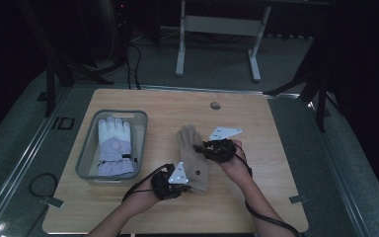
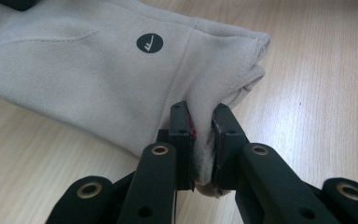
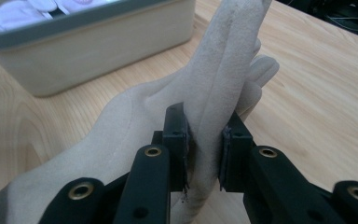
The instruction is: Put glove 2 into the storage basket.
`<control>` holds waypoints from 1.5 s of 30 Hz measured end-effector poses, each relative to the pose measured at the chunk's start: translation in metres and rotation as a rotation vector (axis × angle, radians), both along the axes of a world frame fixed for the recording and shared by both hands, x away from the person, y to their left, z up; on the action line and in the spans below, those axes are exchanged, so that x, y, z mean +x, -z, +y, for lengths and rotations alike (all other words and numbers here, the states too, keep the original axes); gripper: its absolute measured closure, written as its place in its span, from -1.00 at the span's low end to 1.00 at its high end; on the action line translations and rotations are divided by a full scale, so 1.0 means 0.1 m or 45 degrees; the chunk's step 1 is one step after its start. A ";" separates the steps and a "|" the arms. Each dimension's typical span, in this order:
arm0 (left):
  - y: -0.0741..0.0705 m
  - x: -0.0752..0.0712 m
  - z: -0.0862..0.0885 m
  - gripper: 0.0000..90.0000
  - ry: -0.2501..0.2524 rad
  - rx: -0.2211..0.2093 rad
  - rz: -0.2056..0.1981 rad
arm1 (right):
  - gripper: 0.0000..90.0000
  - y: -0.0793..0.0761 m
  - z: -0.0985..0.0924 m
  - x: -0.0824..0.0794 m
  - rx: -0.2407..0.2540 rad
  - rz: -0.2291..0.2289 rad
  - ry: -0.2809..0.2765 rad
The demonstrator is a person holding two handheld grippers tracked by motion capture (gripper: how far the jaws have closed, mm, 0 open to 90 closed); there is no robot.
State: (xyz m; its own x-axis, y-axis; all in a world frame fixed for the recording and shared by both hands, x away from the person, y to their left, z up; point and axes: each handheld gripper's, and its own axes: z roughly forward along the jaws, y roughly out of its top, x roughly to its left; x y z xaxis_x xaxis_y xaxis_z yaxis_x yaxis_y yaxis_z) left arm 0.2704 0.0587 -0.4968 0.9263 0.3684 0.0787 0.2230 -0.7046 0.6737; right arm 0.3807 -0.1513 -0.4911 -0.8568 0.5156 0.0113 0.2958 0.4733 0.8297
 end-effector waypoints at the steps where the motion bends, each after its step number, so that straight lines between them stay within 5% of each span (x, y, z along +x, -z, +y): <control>1: -0.03 0.00 0.03 0.80 0.000 0.002 -0.004 | 0.69 -0.03 0.03 0.00 -0.002 -0.010 -0.010; 12: -0.27 0.02 0.40 0.80 -0.088 -0.004 -0.052 | 0.69 -0.32 0.46 0.13 0.058 -0.035 -0.055; 28: -0.51 0.02 0.94 0.80 -0.204 0.043 -0.082 | 0.69 -0.60 1.16 0.26 0.068 -0.070 -0.122; 45: -0.54 -0.08 1.61 0.80 -0.347 0.068 -0.066 | 0.69 -0.65 2.02 0.33 0.074 -0.058 -0.250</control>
State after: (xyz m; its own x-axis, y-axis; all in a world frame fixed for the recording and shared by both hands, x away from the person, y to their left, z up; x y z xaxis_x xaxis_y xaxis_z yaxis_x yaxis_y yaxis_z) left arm 0.2628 0.2197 -0.4429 0.7877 0.5976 0.1495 0.3753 -0.6580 0.6528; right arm 0.4138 0.0502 -0.4260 -0.9410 0.3385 -0.0050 0.1642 0.4693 0.8676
